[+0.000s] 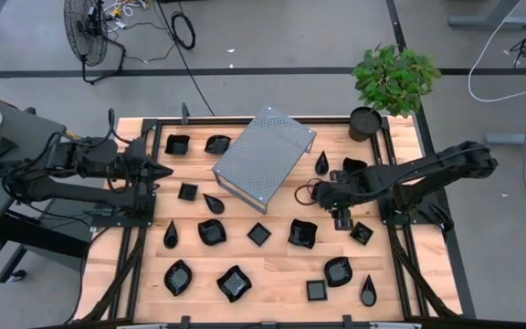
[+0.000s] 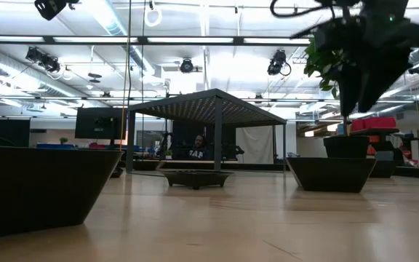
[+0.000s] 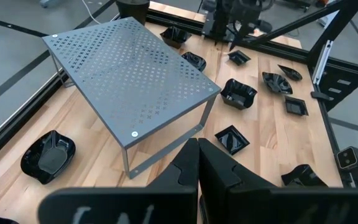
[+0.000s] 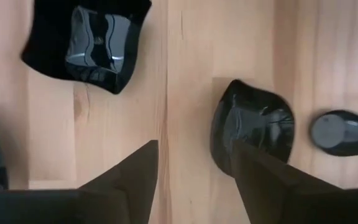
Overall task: Pick & Place Mini shaped plates
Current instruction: Put the black leaf shaped plate on the shelf
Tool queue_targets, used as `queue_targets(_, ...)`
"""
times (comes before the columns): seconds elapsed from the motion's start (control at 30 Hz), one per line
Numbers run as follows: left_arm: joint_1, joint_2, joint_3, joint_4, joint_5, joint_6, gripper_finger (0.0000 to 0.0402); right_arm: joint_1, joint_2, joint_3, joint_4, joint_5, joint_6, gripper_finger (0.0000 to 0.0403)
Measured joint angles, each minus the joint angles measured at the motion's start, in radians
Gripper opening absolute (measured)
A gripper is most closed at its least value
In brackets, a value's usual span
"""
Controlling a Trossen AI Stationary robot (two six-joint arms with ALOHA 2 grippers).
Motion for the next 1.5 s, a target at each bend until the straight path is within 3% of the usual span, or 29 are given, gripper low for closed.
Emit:
queue_targets(0.4, 0.0, 0.0, 0.0, -0.001, 0.0, 0.001, 0.0005, 0.006, 0.022, -0.158, 0.193, 0.004, 0.0, 0.0186)
queue_targets(0.57, 0.0, 0.0, 0.0, -0.002, 0.0, 0.001, 0.0005, 0.005, 0.023, -0.195, 0.218, 0.07, -0.007, 0.0185)
queue_targets(0.9, 0.0, 0.0, 0.0, -0.003, 0.0, 0.002, 0.0005, 0.004, 0.023, -0.276, 0.314, 0.093, -0.032, 0.0185)
queue_targets(1.1, 0.0, 0.0, 0.0, -0.003, 0.0, 0.002, 0.0005, 0.0, 0.023, -0.286, 0.329, 0.164, -0.034, 0.0185)
queue_targets(1.5, 0.0, 0.0, 0.0, -0.003, 0.0, 0.002, 0.0005, -0.045, 0.023, -0.286, 0.353, 0.165, -0.082, 0.0185)
